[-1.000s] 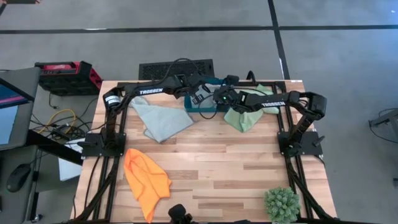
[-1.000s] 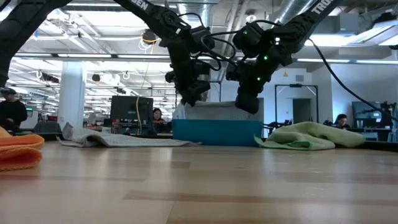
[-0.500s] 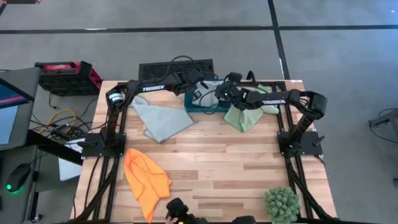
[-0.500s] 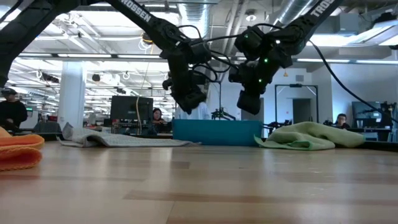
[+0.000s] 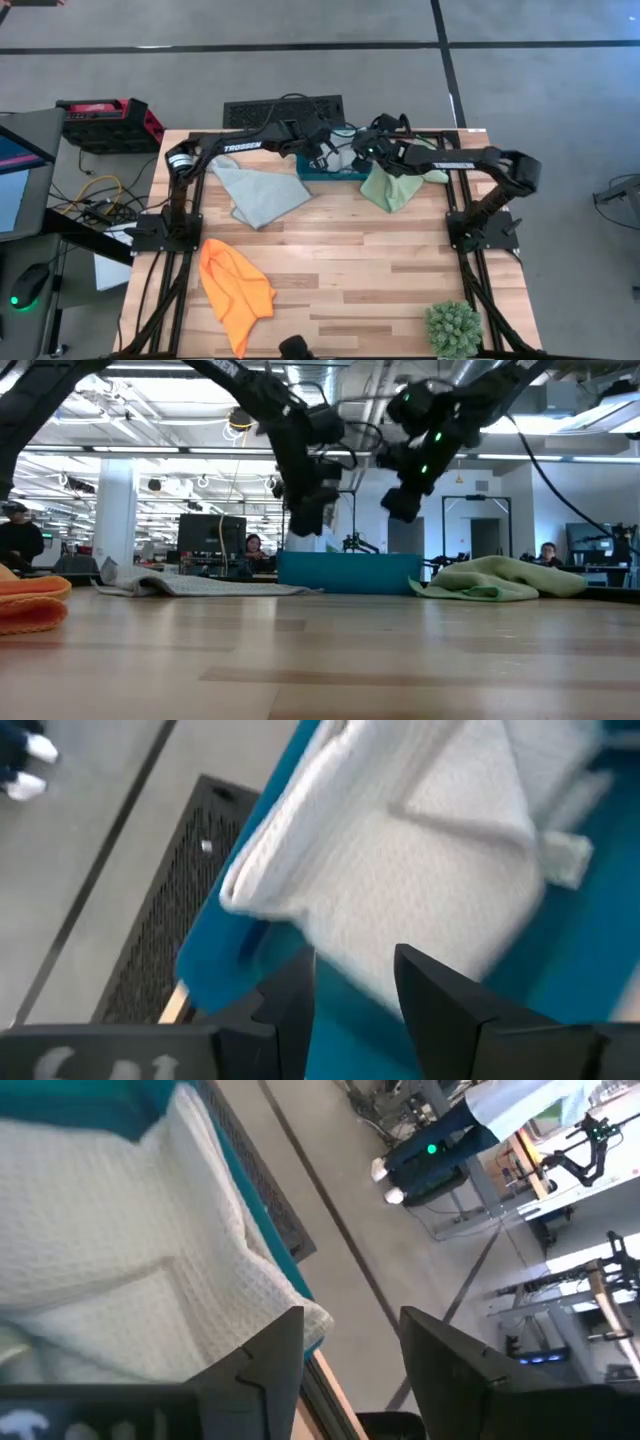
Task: Fold microfiber towels
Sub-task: Fold the orange microfiber cloth
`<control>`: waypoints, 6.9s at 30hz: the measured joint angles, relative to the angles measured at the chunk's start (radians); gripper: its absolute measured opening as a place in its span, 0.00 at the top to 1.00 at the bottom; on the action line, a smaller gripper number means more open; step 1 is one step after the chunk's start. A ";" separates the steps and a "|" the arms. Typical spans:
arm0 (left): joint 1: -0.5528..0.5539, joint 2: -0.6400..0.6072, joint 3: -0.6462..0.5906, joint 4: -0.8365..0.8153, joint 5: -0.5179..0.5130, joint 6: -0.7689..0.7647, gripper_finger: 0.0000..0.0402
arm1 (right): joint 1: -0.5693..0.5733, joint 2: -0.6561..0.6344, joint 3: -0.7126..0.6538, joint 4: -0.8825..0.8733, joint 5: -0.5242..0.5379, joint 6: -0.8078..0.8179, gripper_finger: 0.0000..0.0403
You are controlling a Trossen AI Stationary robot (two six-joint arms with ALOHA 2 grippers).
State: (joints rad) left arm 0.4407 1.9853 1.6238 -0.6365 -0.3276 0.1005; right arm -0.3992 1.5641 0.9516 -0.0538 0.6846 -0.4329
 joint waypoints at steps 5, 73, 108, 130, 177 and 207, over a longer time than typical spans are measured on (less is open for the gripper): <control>-0.053 -0.114 0.000 -0.111 0.000 -0.030 0.67 | 0.070 -0.151 0.002 -0.179 -0.043 0.077 0.55; -0.971 -0.422 -0.794 -0.548 0.341 -1.207 0.67 | 0.691 -0.059 0.001 -0.132 -0.317 0.208 0.63; -0.917 -0.422 -0.318 -0.860 -0.046 -1.098 1.00 | 0.718 0.012 0.002 0.065 -0.334 0.268 0.65; -0.888 -0.422 -0.131 -0.858 -0.279 -1.026 1.00 | 0.729 0.348 0.073 0.519 -0.350 0.348 0.66; -0.892 -0.422 -0.127 -0.659 -0.498 -0.644 1.00 | 0.638 0.389 0.143 0.244 -0.664 0.463 0.69; -0.892 -0.422 -0.127 -0.655 -0.510 -0.684 1.00 | 0.681 0.388 0.143 0.038 -0.697 0.585 0.71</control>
State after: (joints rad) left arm -0.4511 1.5635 1.4967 -1.2915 -0.8379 -0.5838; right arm 0.2821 1.9522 1.0943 -0.0162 -0.0124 0.1522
